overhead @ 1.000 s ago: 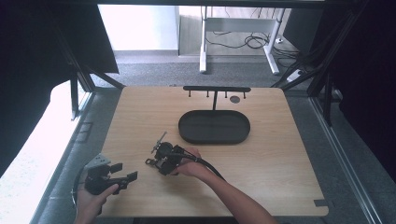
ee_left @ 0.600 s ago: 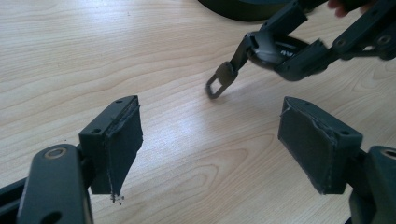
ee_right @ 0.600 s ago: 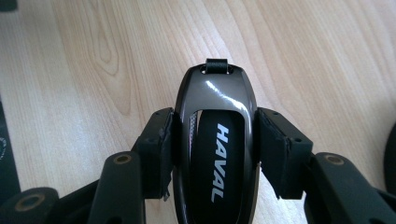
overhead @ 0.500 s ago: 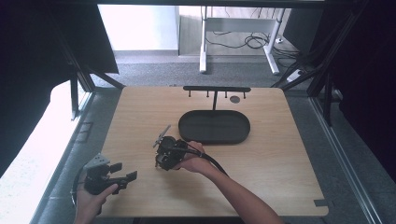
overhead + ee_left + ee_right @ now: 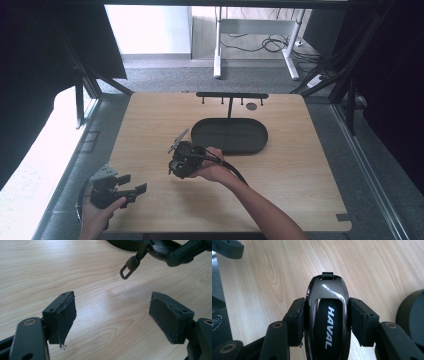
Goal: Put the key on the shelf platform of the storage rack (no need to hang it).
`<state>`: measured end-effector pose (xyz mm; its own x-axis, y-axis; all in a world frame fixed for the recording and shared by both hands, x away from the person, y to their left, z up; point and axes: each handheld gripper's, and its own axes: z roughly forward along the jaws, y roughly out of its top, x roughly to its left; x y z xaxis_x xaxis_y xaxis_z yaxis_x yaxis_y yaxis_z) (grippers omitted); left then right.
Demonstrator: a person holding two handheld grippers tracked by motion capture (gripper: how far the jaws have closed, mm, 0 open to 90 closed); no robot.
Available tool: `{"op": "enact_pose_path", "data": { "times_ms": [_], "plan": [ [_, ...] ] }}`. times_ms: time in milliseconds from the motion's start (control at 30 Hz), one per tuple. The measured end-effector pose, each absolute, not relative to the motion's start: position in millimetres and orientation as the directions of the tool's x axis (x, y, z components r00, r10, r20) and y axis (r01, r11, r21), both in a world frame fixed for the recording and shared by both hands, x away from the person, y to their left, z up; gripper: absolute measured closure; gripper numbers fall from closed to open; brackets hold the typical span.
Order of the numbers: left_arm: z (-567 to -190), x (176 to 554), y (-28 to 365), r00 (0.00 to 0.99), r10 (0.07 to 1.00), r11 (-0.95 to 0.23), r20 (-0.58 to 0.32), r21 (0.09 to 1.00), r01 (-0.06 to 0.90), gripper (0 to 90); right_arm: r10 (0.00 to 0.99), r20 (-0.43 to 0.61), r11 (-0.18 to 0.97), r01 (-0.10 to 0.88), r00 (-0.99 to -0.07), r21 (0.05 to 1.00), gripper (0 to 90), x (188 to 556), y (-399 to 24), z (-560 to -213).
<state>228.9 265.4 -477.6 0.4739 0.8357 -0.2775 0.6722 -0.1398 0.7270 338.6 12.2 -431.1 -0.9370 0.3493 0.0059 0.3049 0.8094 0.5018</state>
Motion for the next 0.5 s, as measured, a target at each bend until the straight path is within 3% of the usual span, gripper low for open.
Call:
{"op": "enact_pose_path", "data": {
  "times_ms": [500],
  "plan": [
    [-478.1, 229.1, 264.7, 0.477, 0.835, -0.144, -0.275, 0.727, 0.672, 21.9, 0.375, -0.001, 0.782, 0.316, -0.927, 0.537, 49.3, 342.9, -6.1, -416.3]
  ]
}}
